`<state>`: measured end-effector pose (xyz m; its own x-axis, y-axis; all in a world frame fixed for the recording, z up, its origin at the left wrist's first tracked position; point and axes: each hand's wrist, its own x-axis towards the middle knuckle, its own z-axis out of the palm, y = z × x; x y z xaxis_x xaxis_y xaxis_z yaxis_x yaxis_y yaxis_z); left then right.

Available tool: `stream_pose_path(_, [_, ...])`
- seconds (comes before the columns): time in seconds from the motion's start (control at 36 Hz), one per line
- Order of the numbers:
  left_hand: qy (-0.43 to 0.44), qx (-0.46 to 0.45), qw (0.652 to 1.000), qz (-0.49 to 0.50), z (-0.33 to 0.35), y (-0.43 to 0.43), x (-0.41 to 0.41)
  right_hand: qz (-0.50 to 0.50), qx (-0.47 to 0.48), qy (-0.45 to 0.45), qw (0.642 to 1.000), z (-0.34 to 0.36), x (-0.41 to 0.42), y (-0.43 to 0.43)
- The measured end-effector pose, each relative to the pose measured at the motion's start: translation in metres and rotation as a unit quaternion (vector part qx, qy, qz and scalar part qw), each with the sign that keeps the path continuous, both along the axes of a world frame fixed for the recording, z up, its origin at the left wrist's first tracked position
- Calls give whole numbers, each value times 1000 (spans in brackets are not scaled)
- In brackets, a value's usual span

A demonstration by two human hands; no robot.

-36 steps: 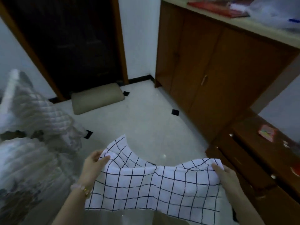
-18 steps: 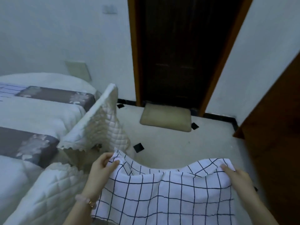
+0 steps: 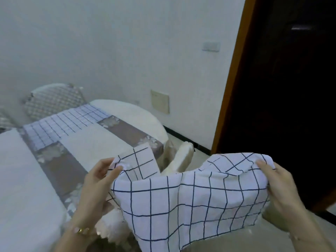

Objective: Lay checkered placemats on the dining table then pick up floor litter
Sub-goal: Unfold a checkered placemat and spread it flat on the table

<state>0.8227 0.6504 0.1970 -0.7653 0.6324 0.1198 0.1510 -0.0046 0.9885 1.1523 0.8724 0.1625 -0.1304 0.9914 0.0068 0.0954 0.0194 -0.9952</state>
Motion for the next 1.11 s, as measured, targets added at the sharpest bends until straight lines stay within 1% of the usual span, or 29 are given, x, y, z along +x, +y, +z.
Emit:
stream_pose_path(0.08, [5, -2, 998, 69, -4, -7, -30, 43, -4, 18, 999, -3, -46, 42])
stream_pose_path(0.19, [6, -9, 988, 152, -12, -18, -60, 124, -27, 14, 992, -10, -117, 92])
stream_pose_path(0.31, [-9, -14, 972, 236, -27, -12, -83, 196, -61, -10, 979, -20, -188, 143])
stream_pose_path(0.47, [-63, -49, 942, 325, -57, 6, -106, 309, -81, -56, 946, -34, -284, 202])
stream_pose_path(0.61, [-107, -93, 911, 386, -80, 9, -128, 385, -65, -106, 914, -41, -349, 231])
stream_pose_path(0.67, [-113, -104, 903, 402, -84, 10, -138, 403, -61, -120, 905, -43, -373, 236])
stream_pose_path(0.75, [-118, -115, 898, 407, -89, 12, -158, 439, -41, -136, 887, -47, -410, 241])
stream_pose_path(0.89, [-137, -131, 887, 422, -105, 9, -194, 462, -40, -153, 873, -68, -464, 239])
stream_pose_path(1.03, [-187, -169, 870, 423, -139, 1, -239, 458, -54, -181, 869, -94, -518, 234])
stream_pose_path(1.11, [-191, -209, 859, 426, -158, -2, -264, 449, -63, -207, 867, -112, -545, 237])
